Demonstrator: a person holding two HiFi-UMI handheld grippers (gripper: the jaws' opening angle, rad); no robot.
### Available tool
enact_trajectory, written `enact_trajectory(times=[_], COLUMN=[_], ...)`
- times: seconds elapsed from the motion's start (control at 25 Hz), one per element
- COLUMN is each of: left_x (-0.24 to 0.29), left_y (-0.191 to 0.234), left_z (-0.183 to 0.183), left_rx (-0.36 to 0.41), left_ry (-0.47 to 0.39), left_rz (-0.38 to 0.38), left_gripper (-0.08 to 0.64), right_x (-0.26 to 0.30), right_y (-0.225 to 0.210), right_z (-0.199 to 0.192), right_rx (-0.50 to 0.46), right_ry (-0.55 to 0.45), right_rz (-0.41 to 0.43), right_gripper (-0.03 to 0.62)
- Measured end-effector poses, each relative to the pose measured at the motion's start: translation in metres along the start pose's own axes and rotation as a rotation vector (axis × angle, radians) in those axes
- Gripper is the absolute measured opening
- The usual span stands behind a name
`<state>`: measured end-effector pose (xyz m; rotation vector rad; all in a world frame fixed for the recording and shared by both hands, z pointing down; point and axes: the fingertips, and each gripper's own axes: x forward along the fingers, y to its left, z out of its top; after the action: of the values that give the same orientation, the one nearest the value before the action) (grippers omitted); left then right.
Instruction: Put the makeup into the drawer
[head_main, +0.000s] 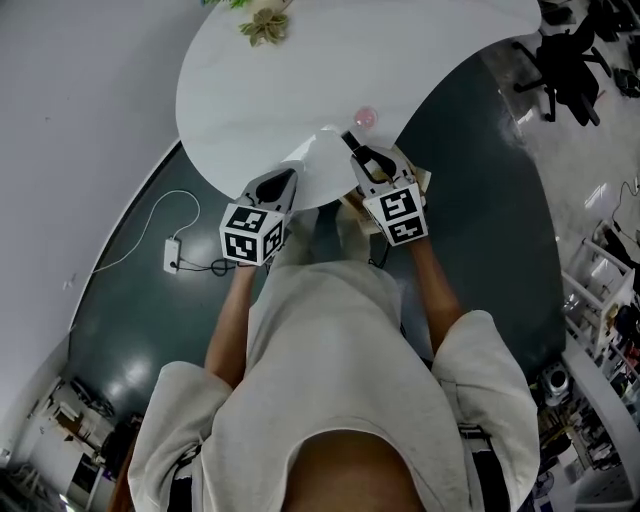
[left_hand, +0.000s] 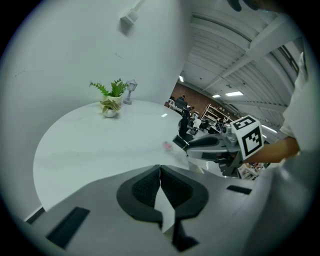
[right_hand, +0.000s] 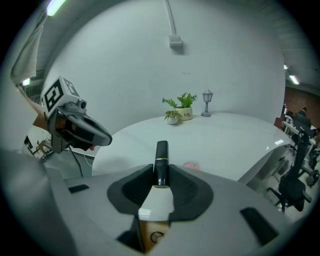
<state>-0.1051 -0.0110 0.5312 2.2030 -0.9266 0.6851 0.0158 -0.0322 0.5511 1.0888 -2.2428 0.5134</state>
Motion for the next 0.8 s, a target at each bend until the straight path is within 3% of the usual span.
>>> enact_trajectory(times=[0.2,0.4,0.56,0.8], left_x=[0.014,0.023,0.028,0.028], left_y=[-0.019,-0.037,-0.045,-0.049], left_z=[0.004,0.004,0.002,-0.004], left_rx=[0.030,0.053,0.057,0.042], left_ry=[0.015,0.029,0.036,0.036], left_rz=[-0.038,-0.064,-0.070,-0.054], left_gripper=[0.011,0.011,0.011,0.011], right_x=[-0.044,-0.075,-0.082,-0.074], right_y=[-0.012,-0.018,-0.016,-0.006], right_z=[-0.013,-0.050,-0.081,-0.137], right_rx=[-0.034,-0.169,-0.365,-0.745], right_ry=[-0.005,0.089,0.203,0.388], right_rz=[-0.012,0.011,0.072,0.228], right_gripper=[0.098,0.098,0.098,0.098])
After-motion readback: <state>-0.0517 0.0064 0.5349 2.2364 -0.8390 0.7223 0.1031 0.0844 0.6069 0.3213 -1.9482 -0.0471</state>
